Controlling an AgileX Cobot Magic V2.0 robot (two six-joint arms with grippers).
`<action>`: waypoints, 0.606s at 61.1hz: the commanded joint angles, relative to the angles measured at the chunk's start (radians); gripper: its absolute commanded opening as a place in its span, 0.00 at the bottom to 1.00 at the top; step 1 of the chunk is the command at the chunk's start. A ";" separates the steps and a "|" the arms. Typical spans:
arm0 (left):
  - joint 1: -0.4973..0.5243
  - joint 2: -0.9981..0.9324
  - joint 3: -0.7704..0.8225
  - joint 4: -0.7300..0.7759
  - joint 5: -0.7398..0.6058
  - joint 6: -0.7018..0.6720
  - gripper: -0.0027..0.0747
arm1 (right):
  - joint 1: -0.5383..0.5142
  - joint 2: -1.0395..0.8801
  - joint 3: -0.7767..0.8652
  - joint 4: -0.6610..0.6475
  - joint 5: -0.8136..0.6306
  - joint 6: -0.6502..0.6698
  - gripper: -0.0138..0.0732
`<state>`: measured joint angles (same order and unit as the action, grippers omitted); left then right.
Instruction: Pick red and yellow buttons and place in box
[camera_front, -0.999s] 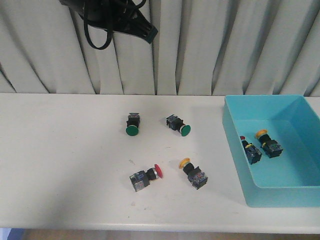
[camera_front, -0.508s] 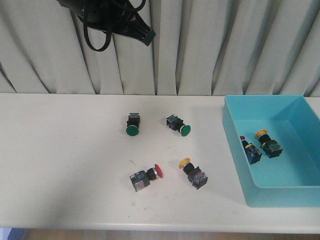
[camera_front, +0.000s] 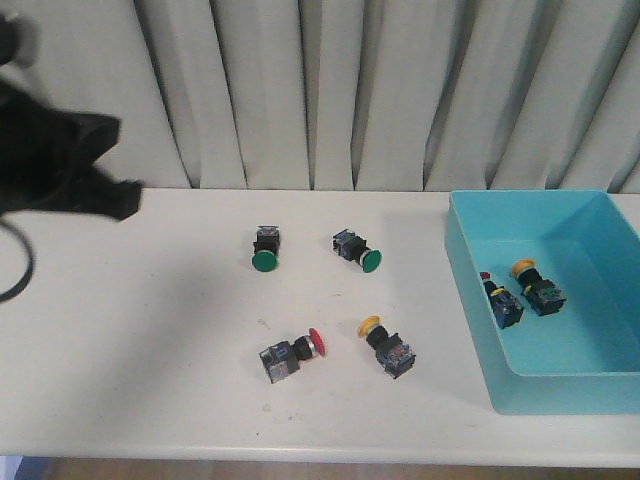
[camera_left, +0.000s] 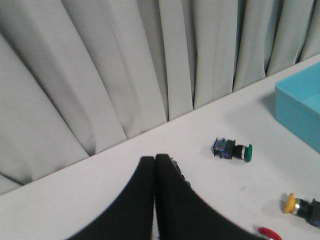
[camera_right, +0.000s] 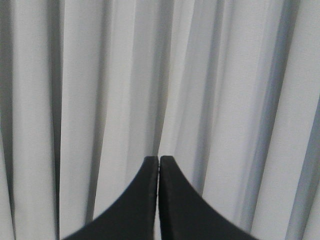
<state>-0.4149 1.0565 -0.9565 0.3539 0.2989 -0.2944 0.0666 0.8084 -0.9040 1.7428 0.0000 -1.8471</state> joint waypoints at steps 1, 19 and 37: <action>0.098 -0.203 0.193 -0.097 -0.223 -0.017 0.03 | 0.002 -0.006 -0.024 0.044 0.018 -0.005 0.15; 0.330 -0.693 0.755 -0.256 -0.338 0.117 0.03 | 0.002 -0.006 -0.024 0.044 0.021 -0.005 0.15; 0.415 -0.883 0.977 -0.281 -0.332 0.119 0.03 | 0.002 -0.006 -0.024 0.044 0.021 -0.005 0.15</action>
<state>-0.0165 0.1921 0.0142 0.0844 0.0507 -0.1762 0.0666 0.8084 -0.9040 1.7436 0.0000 -1.8471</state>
